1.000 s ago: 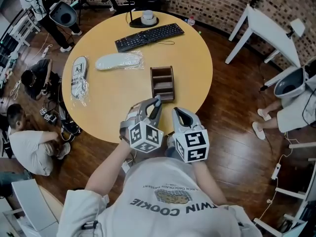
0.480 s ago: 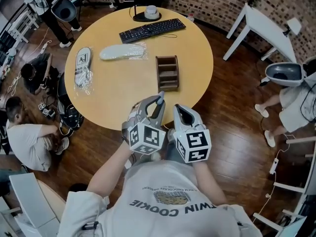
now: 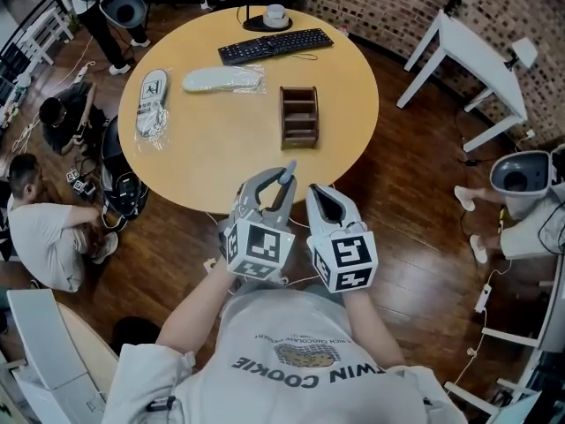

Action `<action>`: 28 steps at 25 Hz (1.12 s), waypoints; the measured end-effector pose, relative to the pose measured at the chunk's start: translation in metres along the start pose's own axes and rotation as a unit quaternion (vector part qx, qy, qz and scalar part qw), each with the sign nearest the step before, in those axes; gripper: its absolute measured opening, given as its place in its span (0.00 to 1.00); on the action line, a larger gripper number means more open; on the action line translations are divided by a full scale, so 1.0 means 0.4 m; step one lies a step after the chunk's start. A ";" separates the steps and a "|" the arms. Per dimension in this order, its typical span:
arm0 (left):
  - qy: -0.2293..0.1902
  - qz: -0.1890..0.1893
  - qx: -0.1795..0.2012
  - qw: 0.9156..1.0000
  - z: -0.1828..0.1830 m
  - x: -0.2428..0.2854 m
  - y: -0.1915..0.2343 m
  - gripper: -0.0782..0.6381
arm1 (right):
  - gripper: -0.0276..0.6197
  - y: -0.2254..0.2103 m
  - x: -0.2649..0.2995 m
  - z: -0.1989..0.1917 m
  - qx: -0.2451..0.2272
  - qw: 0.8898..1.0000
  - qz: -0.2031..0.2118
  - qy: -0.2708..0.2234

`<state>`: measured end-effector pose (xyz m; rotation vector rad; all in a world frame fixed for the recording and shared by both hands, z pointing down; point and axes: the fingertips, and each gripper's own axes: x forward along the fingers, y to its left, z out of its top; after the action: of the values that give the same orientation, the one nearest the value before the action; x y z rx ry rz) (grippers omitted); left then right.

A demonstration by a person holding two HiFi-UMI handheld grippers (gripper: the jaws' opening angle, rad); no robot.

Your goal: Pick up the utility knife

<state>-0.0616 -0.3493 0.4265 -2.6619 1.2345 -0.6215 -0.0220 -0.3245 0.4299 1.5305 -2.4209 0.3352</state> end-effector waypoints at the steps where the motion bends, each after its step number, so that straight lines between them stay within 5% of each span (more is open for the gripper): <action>1: -0.001 0.002 -0.009 1.000 0.004 -0.007 -0.010 0.21 | 0.05 0.000 -0.012 -0.002 0.000 1.000 0.002 -0.002; 28: -0.007 0.061 -0.088 0.994 0.080 -0.305 -0.398 0.21 | 0.05 0.050 -0.460 -0.124 -0.010 0.998 0.059 -0.021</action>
<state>-0.0074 -0.1545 0.4069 -2.6967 1.4987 -0.4970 0.0404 -0.1441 0.4138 1.4034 -2.5459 0.3047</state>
